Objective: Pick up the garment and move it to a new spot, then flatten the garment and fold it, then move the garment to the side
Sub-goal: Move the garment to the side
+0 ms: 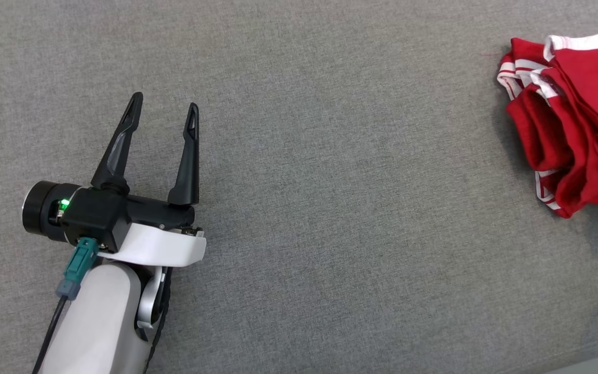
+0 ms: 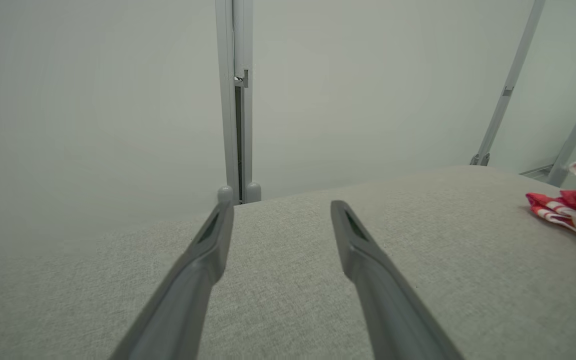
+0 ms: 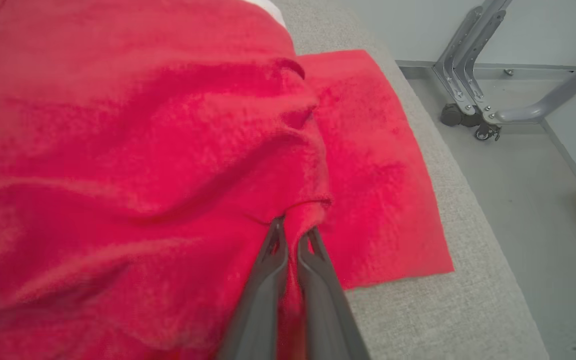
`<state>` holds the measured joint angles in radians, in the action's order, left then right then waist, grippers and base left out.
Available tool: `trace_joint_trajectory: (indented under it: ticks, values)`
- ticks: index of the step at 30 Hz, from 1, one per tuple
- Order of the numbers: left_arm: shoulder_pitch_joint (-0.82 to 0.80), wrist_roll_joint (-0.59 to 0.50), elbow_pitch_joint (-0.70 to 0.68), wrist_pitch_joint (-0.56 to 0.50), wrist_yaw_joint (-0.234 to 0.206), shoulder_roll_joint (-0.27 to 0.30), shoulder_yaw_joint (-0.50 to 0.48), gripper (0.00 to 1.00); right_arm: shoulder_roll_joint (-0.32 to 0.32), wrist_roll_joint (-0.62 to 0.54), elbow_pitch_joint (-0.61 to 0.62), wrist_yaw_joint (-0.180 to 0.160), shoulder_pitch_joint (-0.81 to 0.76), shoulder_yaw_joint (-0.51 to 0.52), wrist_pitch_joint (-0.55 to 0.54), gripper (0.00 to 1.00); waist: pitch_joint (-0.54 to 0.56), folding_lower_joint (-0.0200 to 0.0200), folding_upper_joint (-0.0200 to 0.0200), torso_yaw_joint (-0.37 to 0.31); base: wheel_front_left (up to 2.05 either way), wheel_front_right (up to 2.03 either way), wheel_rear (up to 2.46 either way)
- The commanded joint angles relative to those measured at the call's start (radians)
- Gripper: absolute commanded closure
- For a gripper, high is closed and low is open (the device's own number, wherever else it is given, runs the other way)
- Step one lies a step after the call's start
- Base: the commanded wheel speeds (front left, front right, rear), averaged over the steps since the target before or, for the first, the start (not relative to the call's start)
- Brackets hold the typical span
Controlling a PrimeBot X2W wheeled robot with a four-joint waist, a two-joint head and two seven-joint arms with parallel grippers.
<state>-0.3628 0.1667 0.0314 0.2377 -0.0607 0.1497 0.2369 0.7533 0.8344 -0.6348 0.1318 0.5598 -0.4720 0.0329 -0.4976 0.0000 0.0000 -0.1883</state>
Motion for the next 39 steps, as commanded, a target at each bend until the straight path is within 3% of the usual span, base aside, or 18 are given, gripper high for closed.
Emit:
trace_joint_trajectory:
  ticks: [1, 2, 4, 5, 10, 15, 20, 23, 29, 39]
  values:
    - [-0.023, -0.008, -0.007, -0.005, 0.004, 0.009, 0.000, 0.00, -0.014, 0.016, -0.029, -0.002, 0.004, -0.003, 0.017, 1.00, -0.010, 0.0000, 0.0000, 0.000, 0.00, 0.00, 0.00]
    - [-0.024, -0.009, -0.009, -0.006, 0.004, 0.011, 0.001, 0.00, -0.026, 0.028, -0.049, -0.002, 0.007, -0.001, 0.026, 0.79, -0.012, 0.0000, 0.0000, 0.000, 0.00, 0.00, 0.00]
    - [-0.025, -0.009, -0.010, -0.008, 0.003, 0.013, 0.003, 0.00, -0.045, 0.040, -0.086, -0.002, 0.015, 0.004, 0.045, 0.79, -0.014, 0.0000, 0.0000, 0.000, 0.00, 0.00, 0.00]
    - [-0.025, -0.007, -0.010, -0.009, 0.002, 0.015, 0.004, 0.00, -0.054, 0.050, -0.107, -0.002, 0.015, 0.007, 0.052, 0.00, -0.012, 0.0000, 0.0000, 0.000, 0.00, 0.00, 0.00]
    - [0.002, 0.003, 0.005, -0.007, -0.003, 0.014, 0.005, 0.00, -0.088, 0.084, -0.162, -0.002, -0.005, 0.021, 0.107, 0.00, 0.030, 0.0000, 0.0000, -0.011, 0.00, 0.00, 0.00]
    - [0.034, 0.015, 0.020, -0.002, -0.014, 0.009, 0.004, 0.00, -0.085, 0.105, -0.126, -0.002, -0.042, 0.034, 0.178, 0.00, 0.087, 0.0000, 0.0000, -0.025, 0.00, 0.00, 0.00]
    - [0.083, 0.036, 0.034, 0.002, -0.021, 0.012, -0.007, 0.00, -0.071, 0.053, -0.018, -0.002, -0.110, 0.085, 0.228, 0.00, 0.161, 0.0000, 0.0000, -0.040, 0.00, 0.00, 0.00]
    - [0.112, 0.043, 0.039, 0.004, -0.027, 0.015, -0.012, 0.00, -0.092, -0.021, 0.080, -0.002, -0.140, 0.175, 0.233, 0.00, 0.196, 0.0000, 0.0000, -0.040, 0.00, 0.00, 0.00]
    - [0.149, 0.055, 0.053, 0.007, -0.038, 0.010, -0.010, 0.00, -0.219, -0.209, 0.291, -0.002, -0.263, 0.326, 0.233, 0.00, 0.245, 0.0000, 0.0000, 0.003, 0.00, 0.00, 0.00]
    - [0.185, 0.068, 0.080, 0.015, -0.059, -0.001, -0.018, 0.00, -0.446, -0.410, 0.484, -0.001, -0.385, 0.380, 0.198, 0.00, 0.292, 0.0000, 0.0000, 0.133, 0.00, 0.00, 0.00]
